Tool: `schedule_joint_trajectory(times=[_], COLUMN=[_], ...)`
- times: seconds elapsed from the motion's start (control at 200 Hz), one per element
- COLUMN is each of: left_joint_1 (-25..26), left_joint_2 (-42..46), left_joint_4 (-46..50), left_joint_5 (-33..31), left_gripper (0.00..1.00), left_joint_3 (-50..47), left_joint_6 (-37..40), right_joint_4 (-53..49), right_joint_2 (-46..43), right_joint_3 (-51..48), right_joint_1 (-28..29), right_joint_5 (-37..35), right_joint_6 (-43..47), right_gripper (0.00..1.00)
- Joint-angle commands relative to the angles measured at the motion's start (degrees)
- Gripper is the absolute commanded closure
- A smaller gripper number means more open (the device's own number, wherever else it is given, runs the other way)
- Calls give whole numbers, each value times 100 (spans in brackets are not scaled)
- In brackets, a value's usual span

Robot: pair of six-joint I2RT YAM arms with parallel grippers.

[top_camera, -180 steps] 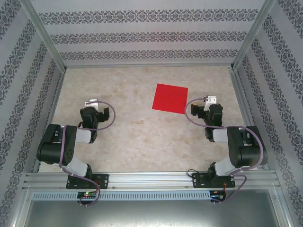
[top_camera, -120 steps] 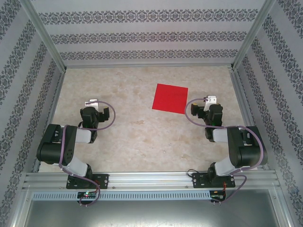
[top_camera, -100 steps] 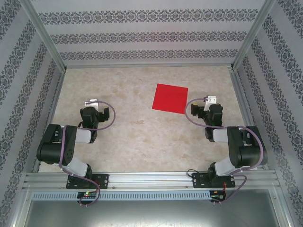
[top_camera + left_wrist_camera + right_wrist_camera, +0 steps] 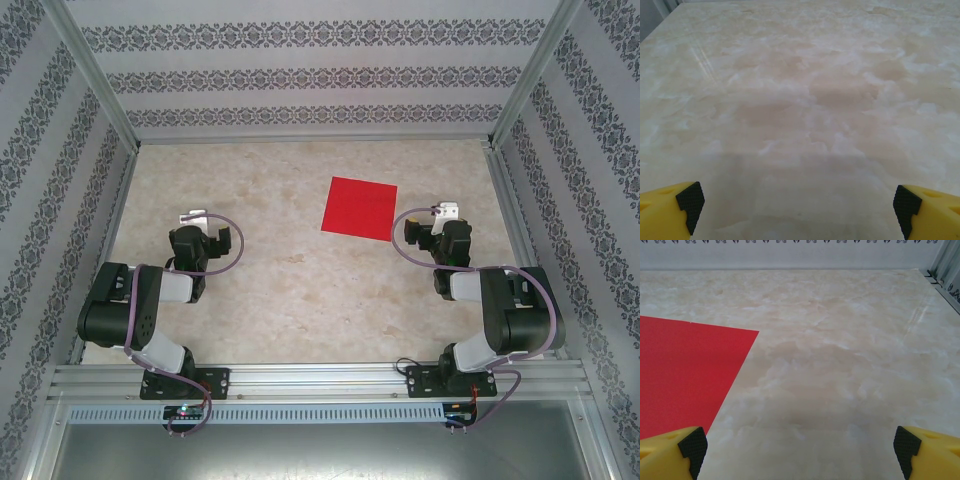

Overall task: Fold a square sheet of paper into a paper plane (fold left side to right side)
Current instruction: Move the square sheet of paper to the center of the table.

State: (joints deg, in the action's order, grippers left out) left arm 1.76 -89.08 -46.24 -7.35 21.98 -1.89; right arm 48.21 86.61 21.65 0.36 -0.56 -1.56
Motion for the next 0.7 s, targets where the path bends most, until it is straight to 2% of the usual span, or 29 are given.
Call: schedule_joint_trajectory(times=[0.0,0.065,0.135,0.195,0.295,0.37,0.44,0.505,0.694], left_joint_1=[-56,-53,-45,-35,-36,-27,27,143,679], left_joint_2=[499,937,1485,1963,2443,2509,2509,2513,2633], left_joint_4=[148,493,1007,1871,3664,4542,4802,4908,5654], left_joint_5=[-108,-170,-123,-45,229,810,1560,1979,2516], left_gripper=[0,0,0,0,0,0,0,0,0], left_joint_3=[86,93,134,343,1020,1408,1498,1460,1476], left_joint_6=[-48,-61,-104,-368,-1377,-2093,-2535,-2871,-3097], right_joint_4=[-49,-482,-1635,-2440,-3806,-4529,-4955,-5239,-5400], right_joint_2=[-194,-540,-1075,-1458,-1956,-2181,-2281,-2272,-1673], right_joint_3=[130,258,610,915,1419,1721,1874,1952,2169], right_joint_1=[-36,-31,-36,-10,137,355,676,1018,2181], right_joint_5=[-138,-269,-313,-320,-326,-298,-361,-481,-1021], right_joint_6=[-133,-182,-193,-231,-459,-735,-1052,-1338,-2018], right_gripper=[2,2,2,2,2,2,2,2,2])
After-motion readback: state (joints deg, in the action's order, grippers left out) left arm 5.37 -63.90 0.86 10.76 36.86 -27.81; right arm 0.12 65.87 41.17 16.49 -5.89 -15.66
